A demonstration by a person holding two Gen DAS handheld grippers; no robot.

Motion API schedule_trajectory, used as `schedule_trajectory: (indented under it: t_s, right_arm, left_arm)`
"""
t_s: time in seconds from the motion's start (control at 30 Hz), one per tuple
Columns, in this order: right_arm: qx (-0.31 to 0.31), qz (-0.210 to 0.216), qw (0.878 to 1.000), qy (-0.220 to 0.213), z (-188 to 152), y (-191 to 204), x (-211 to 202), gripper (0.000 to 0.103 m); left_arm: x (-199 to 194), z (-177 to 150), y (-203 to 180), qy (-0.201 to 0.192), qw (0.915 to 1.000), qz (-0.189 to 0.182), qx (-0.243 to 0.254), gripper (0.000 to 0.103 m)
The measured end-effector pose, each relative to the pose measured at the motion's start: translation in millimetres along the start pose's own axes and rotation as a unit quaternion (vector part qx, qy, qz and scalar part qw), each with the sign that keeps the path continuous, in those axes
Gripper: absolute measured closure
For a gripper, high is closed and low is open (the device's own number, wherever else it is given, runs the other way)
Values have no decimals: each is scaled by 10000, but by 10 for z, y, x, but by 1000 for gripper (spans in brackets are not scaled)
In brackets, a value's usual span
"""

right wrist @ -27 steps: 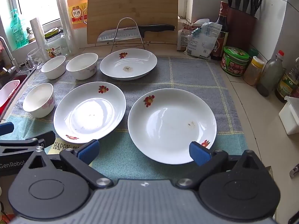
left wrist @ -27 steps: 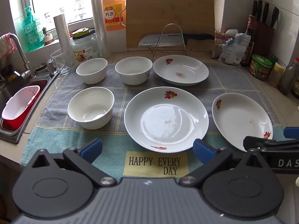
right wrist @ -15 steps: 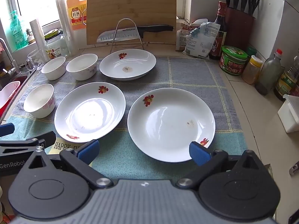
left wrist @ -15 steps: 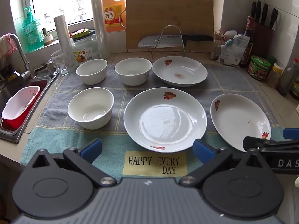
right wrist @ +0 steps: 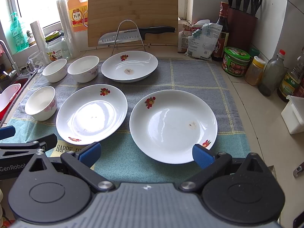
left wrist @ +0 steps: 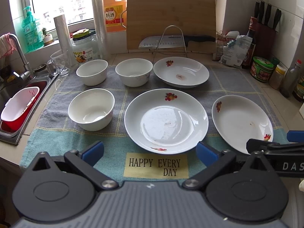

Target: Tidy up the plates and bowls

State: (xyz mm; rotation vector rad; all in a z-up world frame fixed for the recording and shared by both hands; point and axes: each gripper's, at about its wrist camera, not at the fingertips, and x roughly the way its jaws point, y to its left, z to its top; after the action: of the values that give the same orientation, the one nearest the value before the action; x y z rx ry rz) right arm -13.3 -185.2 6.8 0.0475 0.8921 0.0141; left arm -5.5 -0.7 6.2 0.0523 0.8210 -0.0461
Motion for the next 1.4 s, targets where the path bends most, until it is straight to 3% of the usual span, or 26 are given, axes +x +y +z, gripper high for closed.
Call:
schedule_trajectory:
  t_s: [1.4]
  right_arm:
    - [18,-18,10000,-86,-4,-21,-73,0]
  left_arm:
    - [-43,5,3,-41,10000,-30,-17,1]
